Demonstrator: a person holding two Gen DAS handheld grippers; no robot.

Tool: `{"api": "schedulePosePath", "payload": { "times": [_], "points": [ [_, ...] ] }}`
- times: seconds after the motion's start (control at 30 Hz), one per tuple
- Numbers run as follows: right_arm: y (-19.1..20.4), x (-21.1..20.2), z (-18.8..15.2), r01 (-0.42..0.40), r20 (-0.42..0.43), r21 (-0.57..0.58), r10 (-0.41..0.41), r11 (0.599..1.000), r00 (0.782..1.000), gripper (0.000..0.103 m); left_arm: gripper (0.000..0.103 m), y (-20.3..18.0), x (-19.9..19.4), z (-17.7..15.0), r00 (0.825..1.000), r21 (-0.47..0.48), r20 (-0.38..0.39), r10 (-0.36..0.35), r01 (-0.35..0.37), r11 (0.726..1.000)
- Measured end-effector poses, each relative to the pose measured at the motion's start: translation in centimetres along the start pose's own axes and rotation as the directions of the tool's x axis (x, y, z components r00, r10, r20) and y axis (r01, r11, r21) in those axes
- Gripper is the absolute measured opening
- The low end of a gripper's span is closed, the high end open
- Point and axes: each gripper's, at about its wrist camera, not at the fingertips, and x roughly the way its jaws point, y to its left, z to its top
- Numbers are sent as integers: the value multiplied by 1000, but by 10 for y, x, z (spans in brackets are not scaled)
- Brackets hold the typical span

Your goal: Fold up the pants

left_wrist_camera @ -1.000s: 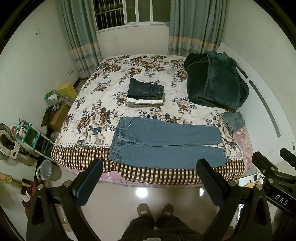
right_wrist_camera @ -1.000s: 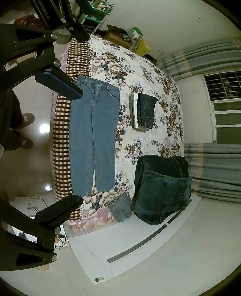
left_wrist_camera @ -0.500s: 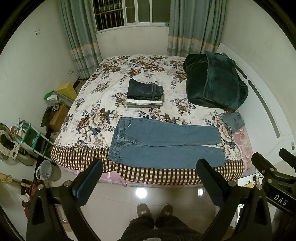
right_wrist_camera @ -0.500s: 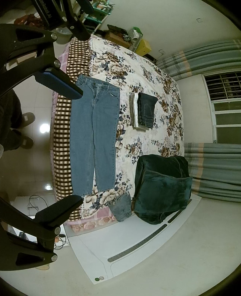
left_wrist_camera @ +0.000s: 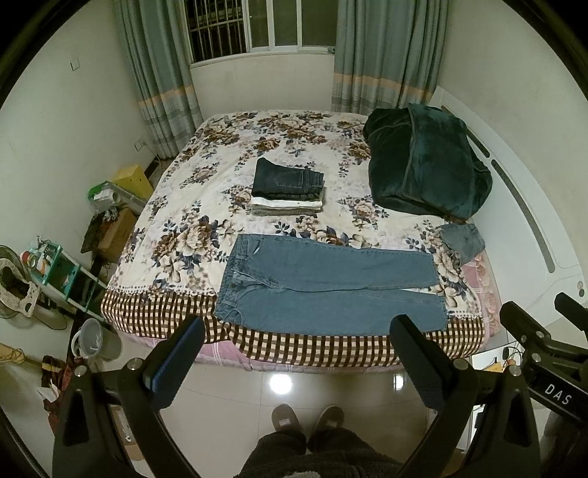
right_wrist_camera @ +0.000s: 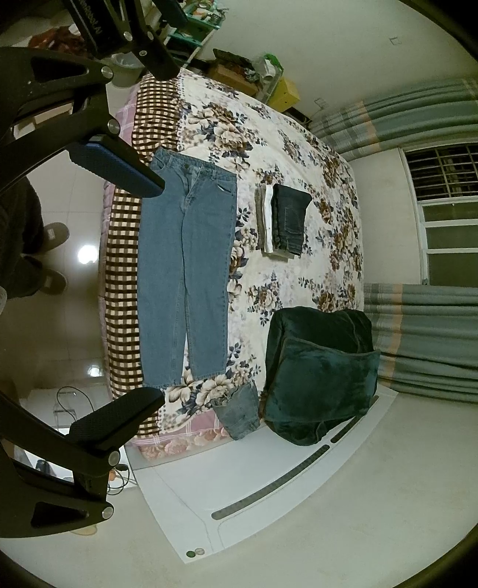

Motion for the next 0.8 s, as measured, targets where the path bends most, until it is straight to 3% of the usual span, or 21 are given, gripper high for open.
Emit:
{"api": "schedulePosePath", "payload": {
  "times": [0.8],
  "points": [
    [3,1,0,3,-1,9,-3,1000,1000,103,103,1,-4,4,1000,-7,16,19,-19,1000]
  ]
}}
